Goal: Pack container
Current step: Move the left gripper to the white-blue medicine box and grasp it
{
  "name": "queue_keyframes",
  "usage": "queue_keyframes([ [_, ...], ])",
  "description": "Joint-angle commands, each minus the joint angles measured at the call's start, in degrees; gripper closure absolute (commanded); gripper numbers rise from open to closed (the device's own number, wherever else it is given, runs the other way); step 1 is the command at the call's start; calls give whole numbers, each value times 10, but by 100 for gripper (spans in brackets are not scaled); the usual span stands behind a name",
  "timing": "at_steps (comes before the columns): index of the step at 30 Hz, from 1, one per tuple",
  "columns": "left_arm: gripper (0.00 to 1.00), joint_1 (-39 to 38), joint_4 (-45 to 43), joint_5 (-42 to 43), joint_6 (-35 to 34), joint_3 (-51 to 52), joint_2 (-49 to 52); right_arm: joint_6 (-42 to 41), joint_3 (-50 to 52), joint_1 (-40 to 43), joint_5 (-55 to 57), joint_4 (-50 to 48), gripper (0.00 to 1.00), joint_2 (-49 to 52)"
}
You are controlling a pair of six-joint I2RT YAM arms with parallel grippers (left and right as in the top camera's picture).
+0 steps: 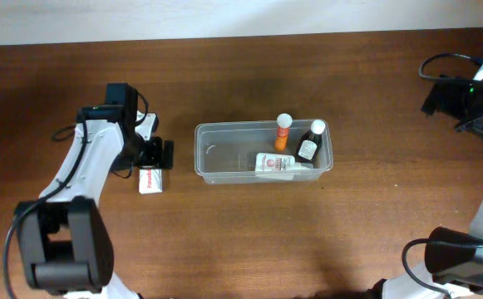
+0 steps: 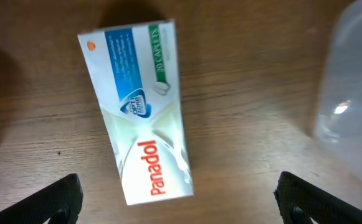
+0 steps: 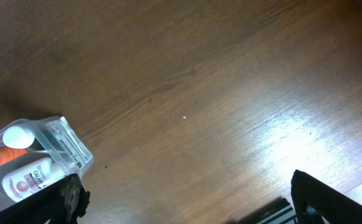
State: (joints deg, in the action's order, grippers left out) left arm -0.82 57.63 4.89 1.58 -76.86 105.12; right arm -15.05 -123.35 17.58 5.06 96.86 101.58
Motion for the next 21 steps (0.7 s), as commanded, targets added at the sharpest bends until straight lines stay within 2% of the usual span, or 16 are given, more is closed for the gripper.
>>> queue_keyframes([
  [1, 1, 3, -2, -19, -23, -9, 40, -5, 0, 1, 1, -2, 2, -1],
  [11, 1, 3, -10, -24, -26, -9, 112, -5, 0, 1, 1, -2, 2, -1],
  [14, 1, 3, -10, -55, -53, -9, 118, -5, 0, 1, 1, -2, 2, -1],
  [21, 1, 3, -17, -64, -55, -9, 118, -5, 0, 1, 1, -2, 2, -1],
])
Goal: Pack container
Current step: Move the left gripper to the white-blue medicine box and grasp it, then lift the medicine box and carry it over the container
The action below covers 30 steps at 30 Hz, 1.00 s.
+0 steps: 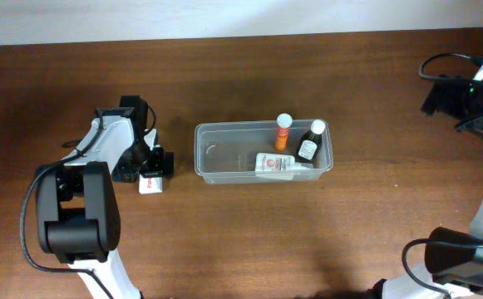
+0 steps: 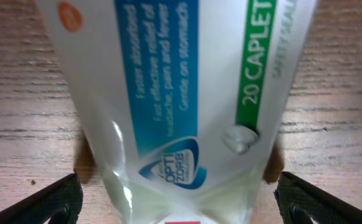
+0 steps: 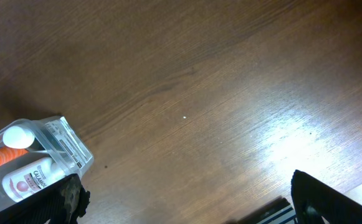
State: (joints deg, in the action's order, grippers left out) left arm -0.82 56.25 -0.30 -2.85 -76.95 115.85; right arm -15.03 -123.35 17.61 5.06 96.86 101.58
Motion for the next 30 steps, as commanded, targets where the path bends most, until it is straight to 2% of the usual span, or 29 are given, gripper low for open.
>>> queue_keyframes([
  [1, 1, 3, -8, -12, -10, -8, 10, -5, 0, 0, 1, -2, 2, -1],
  [6, 1, 3, -22, -12, -10, -8, 10, -5, 0, 0, 1, -2, 2, -1],
  [9, 11, 3, -22, -10, -10, -8, 10, -5, 0, 0, 1, -2, 2, -1],
  [11, 27, 2, -22, -10, -10, -8, 10, -5, 0, 0, 1, -2, 1, -1],
  [17, 62, 2, -22, -10, -10, -8, 10, -5, 0, 0, 1, -2, 2, -1],
  [24, 65, 3, -22, -10, -10, -10, 10, -5, 0, 0, 1, -2, 2, -1],
  [30, 64, 3, 19, -10, -10, -67, 10, -5, 0, 0, 1, -2, 2, -1],
])
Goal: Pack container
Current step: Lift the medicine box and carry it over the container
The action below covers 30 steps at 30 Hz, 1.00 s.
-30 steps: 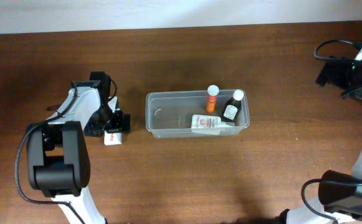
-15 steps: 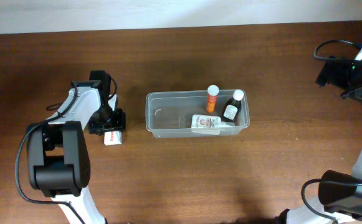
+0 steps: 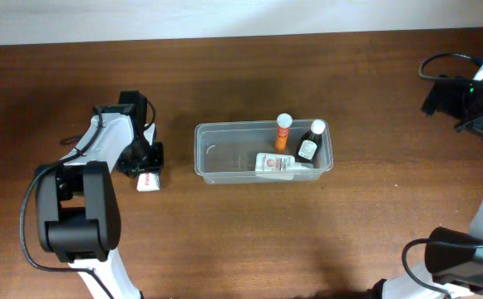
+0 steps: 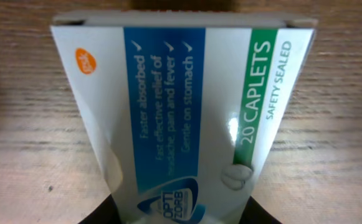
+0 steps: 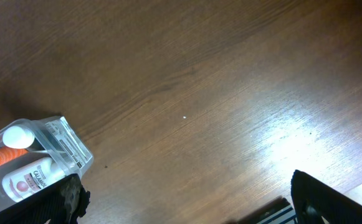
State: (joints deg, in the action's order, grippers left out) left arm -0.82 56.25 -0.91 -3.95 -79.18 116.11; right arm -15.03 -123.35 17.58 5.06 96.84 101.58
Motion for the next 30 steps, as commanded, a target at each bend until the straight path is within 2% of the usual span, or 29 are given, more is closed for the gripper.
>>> queue_keyframes([
  [1, 64, 3, 32, -4, 1, -61, 8, -5, 0, 1, 1, -1, 2, -1],
  [7, 64, 2, 153, 6, 1, -213, 8, -5, 0, 1, 1, -1, 2, -1],
  [11, 64, 2, 237, 81, 10, -315, 8, -5, 0, 1, 1, -1, 2, -1],
  [15, 64, -5, 285, 129, 20, -358, 7, -5, 0, 1, 1, -1, 2, -1],
  [19, 64, -27, 307, 165, 75, -360, 6, -5, 0, 1, 1, -1, 2, -1],
  [21, 64, -51, 311, 166, 122, -360, 6, -5, 0, 1, 1, -1, 2, -1],
  [27, 64, -106, 308, 166, 196, -360, 6, -5, 0, 1, 1, -1, 2, -1],
  [29, 64, -128, 304, 166, 241, -360, 7, -5, 0, 1, 1, -1, 2, -1],
  [30, 58, -146, 297, 165, 286, -359, 7, -5, 0, 1, 1, -1, 2, -1],
])
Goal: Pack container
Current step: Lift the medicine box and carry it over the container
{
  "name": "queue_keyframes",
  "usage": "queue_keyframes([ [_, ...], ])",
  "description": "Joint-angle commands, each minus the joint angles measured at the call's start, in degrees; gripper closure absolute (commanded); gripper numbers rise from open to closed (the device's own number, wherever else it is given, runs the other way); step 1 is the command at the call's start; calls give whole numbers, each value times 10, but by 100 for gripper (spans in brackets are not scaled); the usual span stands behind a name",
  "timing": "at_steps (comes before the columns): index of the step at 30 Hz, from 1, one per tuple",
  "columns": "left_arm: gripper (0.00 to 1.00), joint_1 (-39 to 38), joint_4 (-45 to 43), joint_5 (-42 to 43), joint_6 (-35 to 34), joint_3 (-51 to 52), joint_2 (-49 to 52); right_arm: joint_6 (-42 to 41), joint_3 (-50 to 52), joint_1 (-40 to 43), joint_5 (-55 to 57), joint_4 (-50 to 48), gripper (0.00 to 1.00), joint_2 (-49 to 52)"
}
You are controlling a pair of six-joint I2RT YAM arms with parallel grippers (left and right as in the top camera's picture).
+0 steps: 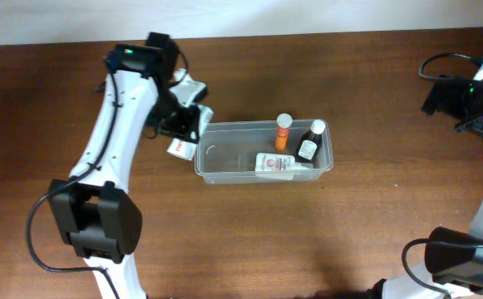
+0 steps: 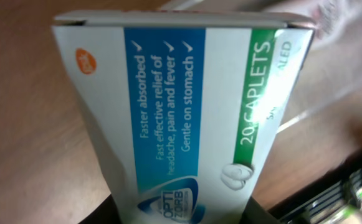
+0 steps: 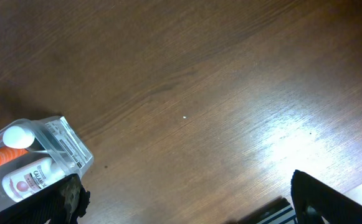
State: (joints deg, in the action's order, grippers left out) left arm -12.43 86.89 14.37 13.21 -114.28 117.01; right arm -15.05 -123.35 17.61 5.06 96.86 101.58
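The white Panadol box (image 2: pixel 181 118), with blue and green panels, fills the left wrist view. My left gripper (image 1: pixel 183 131) is shut on it and holds it in the air just left of the clear plastic container (image 1: pixel 210 162). The box (image 1: pixel 180 148) shows below the fingers in the overhead view. Inside the container stand an orange tube (image 1: pixel 283 131) and a dark bottle (image 1: pixel 309 141), with a white pack (image 1: pixel 274 165) lying flat. My right gripper (image 3: pixel 187 211) hangs open over bare wood at the far right, its fingertips (image 3: pixel 62 196) at the frame's bottom corners.
The wooden table (image 1: pixel 349 232) runs to a pale wall at the back. Cables and the right arm's base (image 1: pixel 465 95) sit at the right edge. A corner of the container (image 3: pixel 56 149) shows in the right wrist view.
My left gripper, shut on the Panadol box on the table left of the container, now holds it lifted and further right, at the container's left rim. The right arm has not moved.
My left gripper hung open above the Panadol box lying on the table. Then it was down around the box, still open. Then it was shut on the box. Now the box is off the table beside the container's left end.
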Motion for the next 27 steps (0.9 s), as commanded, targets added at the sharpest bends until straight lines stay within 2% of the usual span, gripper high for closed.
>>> queue_keyframes([
  [1, 58, -41, -17, 9, 130, -8, -2, -5, 0, 0, 1, -2, 2, -1],
  [5, 58, -76, -60, 9, 174, -8, -2, -5, 0, 0, 1, -2, 2, -1],
  [10, 58, -104, -70, 9, 223, -8, -2, -5, 0, 0, 1, -2, 2, -1],
  [27, 57, -114, -96, 7, 239, 49, 22, -5, 0, 0, 1, -2, 2, -1],
])
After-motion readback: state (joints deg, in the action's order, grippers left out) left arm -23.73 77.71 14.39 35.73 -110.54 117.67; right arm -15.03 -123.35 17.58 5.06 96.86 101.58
